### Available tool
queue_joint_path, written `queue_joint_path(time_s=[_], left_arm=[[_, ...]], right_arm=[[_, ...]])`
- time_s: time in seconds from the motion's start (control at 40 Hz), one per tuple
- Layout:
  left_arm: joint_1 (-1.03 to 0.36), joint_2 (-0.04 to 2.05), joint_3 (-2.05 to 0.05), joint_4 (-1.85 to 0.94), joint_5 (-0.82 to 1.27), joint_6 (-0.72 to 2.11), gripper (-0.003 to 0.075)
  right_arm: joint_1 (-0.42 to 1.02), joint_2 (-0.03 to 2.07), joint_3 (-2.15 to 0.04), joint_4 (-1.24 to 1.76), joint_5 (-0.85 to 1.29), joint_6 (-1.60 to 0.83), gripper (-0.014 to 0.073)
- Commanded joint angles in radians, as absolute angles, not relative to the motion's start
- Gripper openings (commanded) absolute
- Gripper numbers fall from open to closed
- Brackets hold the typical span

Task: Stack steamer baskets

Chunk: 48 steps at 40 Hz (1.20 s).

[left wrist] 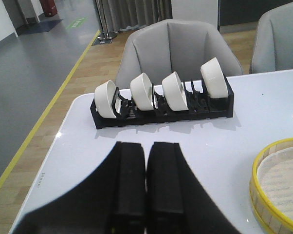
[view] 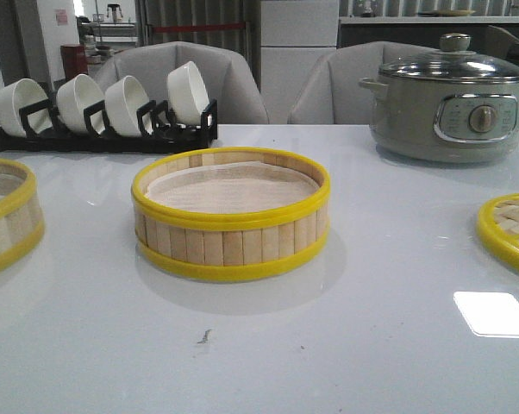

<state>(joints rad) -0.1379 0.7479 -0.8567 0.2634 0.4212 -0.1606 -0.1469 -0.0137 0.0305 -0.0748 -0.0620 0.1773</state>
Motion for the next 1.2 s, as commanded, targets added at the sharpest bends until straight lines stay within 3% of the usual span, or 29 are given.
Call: queue_joint_path(time_s=[0.0,0.17,0.33,0.42,0.68,0.97,1.1,1.18], left_arm=[[-0.145,0.749,-0.892,0.269,0.335,-0.167,0.0088],[-0.145,0.749,-0.892,0.267,0.335,-0.167,0.0088],[-0.145,0.749,-0.892,0.267,0.337,-0.167,0.0088],[-0.145,0.749,-0.892,0.263,0.339,-0.167,0.0088],[-0.187,0.749,-0.892,0.263,0.421,-0.167,0.0088],[-0.204,0.749,-0.892,0.263,0.467,-0.170,0.0092],[-0.204,0.749,-0.892,0.263,0.478,-0.170,0.0216],[-0.204,0.749,-0.892,0.260,0.470,-0.173,0.0379]], right_arm=[[-0.154,-0.026,0.014,-0.063,-0.269,0.232,0.0056],[-0.153,-0.020,-0.068,-0.076,-0.182,0.255,0.0056],[-0.131,0.074,-0.324,-0.081,0.234,0.241,0.0056],[-0.126,0.255,-0.479,-0.107,0.337,0.221,0.0056],[-0.099,0.562,-0.704,-0.078,0.311,0.222,0.0056],[-0.099,0.610,-0.717,-0.063,0.186,0.225,0.0056],[-0.099,0.616,-0.720,0.026,0.207,0.263,0.0100],[-0.099,0.634,-0.721,0.045,0.268,0.262,0.0216]])
